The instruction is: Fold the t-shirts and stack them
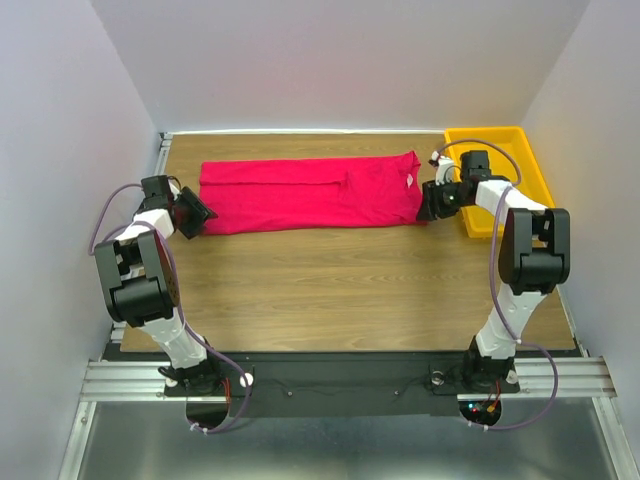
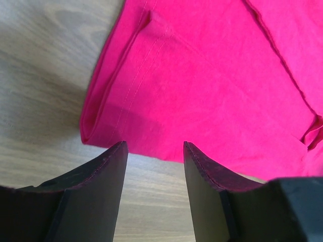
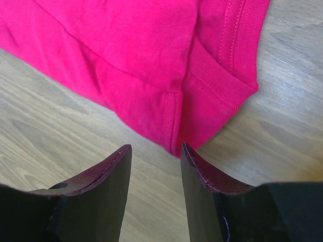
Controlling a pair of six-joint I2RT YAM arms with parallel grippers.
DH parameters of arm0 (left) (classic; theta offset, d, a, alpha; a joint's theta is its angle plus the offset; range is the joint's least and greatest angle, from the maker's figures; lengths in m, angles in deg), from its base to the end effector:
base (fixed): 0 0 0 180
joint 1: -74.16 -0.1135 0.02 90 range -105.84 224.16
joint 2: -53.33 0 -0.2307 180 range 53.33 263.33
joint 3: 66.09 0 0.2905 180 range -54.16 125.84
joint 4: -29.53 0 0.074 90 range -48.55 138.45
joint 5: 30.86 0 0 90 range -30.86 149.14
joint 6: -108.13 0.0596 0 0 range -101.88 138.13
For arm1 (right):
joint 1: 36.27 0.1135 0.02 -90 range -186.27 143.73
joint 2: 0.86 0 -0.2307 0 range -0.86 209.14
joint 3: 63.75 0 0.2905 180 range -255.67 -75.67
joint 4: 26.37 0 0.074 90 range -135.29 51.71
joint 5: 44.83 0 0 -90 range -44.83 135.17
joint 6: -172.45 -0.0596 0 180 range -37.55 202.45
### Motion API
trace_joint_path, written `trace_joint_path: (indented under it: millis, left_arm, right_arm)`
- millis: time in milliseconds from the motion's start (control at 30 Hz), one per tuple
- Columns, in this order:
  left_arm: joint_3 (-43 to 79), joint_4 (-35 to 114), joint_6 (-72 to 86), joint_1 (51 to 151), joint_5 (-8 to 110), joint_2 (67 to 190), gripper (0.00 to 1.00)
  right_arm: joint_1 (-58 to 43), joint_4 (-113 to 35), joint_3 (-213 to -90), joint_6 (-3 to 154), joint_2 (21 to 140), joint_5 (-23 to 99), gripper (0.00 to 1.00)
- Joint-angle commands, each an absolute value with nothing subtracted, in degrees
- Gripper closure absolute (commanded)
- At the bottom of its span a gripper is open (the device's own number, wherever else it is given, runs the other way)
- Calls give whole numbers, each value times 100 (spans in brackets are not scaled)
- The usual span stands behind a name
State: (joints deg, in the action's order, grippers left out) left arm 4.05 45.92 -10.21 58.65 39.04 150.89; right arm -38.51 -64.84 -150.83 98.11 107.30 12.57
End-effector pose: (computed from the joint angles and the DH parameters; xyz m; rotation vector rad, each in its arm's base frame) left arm 0.3928 0.0878 0.1184 -0.7062 2.2257 -0.5210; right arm 0.4268 0.0154 0.1211 -0.4837 2.4294 0.6087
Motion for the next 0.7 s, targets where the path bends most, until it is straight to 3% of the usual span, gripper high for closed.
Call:
trace_joint_path:
  millis: [0,367,667]
  left_arm:
    - [718,4461,-1000,5834,3778,15080,41]
    - [1026,4408,-991,5843,3751,15747,42]
    - [1184,4540,-921,5825,4059,16108,42]
  right_arm:
    - [-3891,-6334,-15468,9748,10909,1098,51]
    - [-3900,-6334,-15495,9766,11067,1089,58]
    - [-3979,-6334,-15434,9827,11015,1239,92]
